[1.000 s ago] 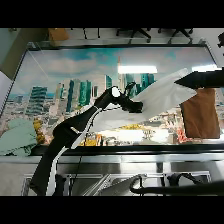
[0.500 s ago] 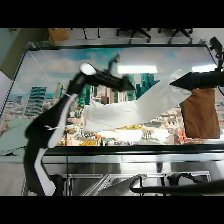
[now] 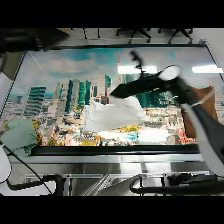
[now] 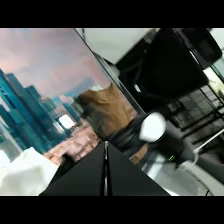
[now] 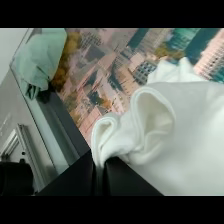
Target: Fold the shirts.
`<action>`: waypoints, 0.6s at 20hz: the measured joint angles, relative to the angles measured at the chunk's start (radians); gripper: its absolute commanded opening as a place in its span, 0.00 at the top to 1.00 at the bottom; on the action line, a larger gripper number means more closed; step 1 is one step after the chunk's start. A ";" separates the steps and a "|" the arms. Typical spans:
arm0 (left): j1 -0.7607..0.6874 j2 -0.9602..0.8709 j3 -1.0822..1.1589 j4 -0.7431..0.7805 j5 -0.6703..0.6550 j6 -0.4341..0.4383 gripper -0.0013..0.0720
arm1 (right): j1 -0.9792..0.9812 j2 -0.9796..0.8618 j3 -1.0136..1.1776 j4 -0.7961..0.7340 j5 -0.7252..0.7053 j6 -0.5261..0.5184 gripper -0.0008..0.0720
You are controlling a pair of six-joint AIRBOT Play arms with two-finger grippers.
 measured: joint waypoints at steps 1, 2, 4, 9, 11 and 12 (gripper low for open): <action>0.026 0.025 0.000 0.001 -0.017 0.004 0.96 | 0.090 -0.060 0.000 -0.001 -0.092 -0.021 0.65; 0.043 0.043 0.000 0.002 -0.034 0.011 0.96 | 0.170 -0.117 0.000 -0.004 -0.183 -0.050 0.50; 0.067 0.065 -0.001 0.004 -0.070 0.018 0.96 | 0.307 -0.231 -0.001 -0.006 -0.361 -0.103 0.46; 0.087 0.085 -0.002 0.004 -0.121 0.022 0.96 | 0.371 -0.282 0.000 -0.010 -0.473 -0.155 0.46; 0.089 0.087 -0.002 0.003 -0.125 0.023 0.96 | 0.314 -0.233 0.001 -0.017 -0.438 -0.163 0.46; 0.090 0.087 -0.002 0.003 -0.125 0.022 0.96 | 0.273 -0.206 0.001 -0.031 -0.407 -0.162 0.44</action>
